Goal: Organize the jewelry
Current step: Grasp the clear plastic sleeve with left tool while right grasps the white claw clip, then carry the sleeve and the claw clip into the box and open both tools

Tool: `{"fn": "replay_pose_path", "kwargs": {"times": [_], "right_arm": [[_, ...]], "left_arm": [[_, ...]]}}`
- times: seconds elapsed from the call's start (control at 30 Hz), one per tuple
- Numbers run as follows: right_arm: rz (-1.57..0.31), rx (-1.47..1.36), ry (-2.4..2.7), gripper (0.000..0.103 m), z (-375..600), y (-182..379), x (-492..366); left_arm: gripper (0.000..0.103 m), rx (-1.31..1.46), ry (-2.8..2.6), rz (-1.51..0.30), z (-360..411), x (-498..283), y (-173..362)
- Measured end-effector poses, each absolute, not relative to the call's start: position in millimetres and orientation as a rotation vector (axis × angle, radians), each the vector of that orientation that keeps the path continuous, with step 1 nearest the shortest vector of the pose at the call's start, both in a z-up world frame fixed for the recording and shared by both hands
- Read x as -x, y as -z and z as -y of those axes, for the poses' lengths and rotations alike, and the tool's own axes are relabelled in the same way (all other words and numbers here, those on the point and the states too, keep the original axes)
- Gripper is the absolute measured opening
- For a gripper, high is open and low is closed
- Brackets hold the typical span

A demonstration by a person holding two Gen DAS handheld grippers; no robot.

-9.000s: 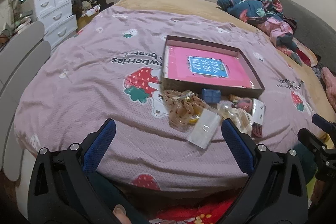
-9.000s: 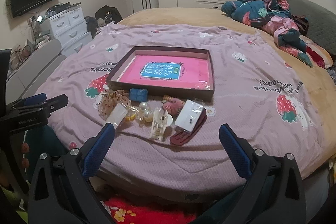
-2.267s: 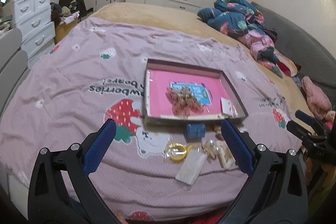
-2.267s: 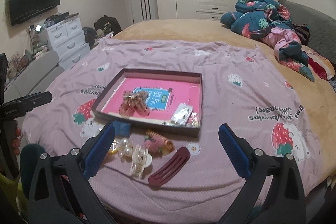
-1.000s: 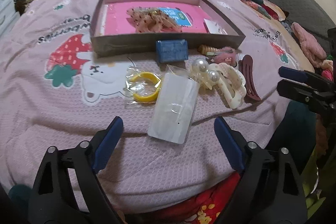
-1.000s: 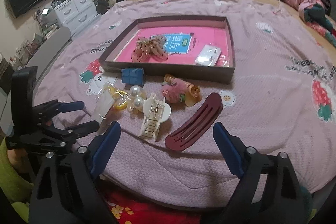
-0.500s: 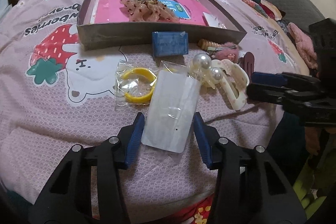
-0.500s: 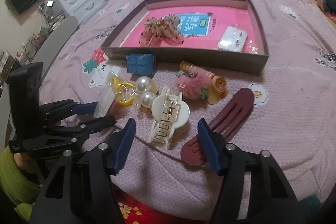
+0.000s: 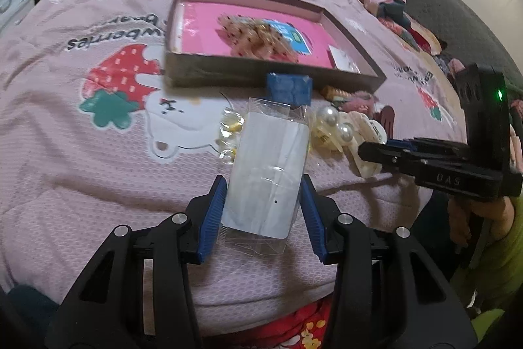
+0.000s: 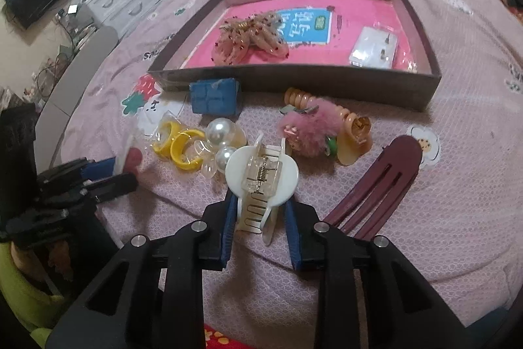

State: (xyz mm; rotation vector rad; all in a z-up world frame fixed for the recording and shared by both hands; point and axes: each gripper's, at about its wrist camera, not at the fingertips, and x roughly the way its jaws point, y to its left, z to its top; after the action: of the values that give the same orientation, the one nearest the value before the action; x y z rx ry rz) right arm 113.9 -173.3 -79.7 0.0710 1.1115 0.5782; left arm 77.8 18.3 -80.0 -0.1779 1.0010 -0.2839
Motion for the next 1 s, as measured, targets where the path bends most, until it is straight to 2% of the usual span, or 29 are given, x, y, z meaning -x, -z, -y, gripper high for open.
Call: {"fn": "replay_pose_path", "kwargs": {"times": [1.0], "right_arm": [[-0.891,-0.090,-0.429,0.024,252.0,2.5,-97.5]], "left_arm": [[0.037,0.162,0.255,-0.857,-19.9,-92.4,16.3]]}}
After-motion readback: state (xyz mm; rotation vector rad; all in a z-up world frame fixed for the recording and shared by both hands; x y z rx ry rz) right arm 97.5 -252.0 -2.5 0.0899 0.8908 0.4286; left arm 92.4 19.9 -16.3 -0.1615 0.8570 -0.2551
